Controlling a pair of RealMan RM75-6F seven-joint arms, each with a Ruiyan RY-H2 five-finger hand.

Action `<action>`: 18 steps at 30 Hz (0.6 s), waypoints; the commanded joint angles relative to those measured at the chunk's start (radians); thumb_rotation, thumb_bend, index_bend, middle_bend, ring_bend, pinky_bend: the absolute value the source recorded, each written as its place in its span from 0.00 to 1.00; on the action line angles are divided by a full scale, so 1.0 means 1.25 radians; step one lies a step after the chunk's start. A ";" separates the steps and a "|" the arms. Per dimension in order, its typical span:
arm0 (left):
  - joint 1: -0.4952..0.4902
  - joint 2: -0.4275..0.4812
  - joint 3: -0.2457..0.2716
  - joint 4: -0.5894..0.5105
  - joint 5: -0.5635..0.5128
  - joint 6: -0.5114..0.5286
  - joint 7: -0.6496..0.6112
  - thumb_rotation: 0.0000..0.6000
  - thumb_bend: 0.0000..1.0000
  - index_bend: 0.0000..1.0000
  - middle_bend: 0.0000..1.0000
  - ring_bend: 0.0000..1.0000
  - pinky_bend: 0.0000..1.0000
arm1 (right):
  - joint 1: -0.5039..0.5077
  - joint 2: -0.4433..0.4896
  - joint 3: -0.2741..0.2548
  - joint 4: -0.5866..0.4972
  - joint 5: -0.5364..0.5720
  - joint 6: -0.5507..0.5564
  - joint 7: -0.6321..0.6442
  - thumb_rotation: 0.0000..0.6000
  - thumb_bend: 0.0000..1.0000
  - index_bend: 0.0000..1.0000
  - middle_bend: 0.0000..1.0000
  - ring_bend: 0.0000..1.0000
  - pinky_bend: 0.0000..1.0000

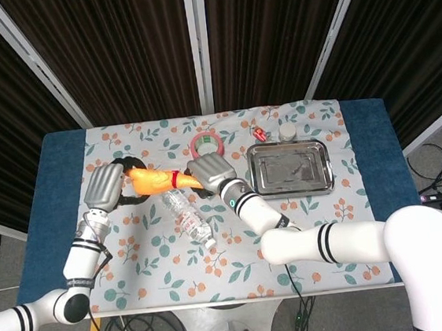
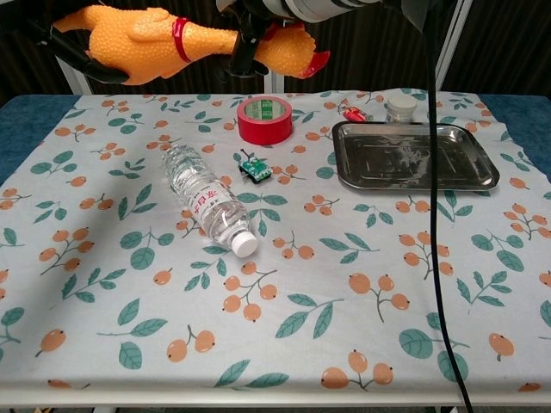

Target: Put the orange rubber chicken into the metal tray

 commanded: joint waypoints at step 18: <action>0.014 0.034 0.000 -0.038 -0.023 -0.047 -0.040 0.73 0.42 0.40 0.52 0.49 0.63 | -0.009 0.018 -0.005 -0.023 -0.012 0.007 0.005 1.00 0.63 0.88 0.76 0.70 0.96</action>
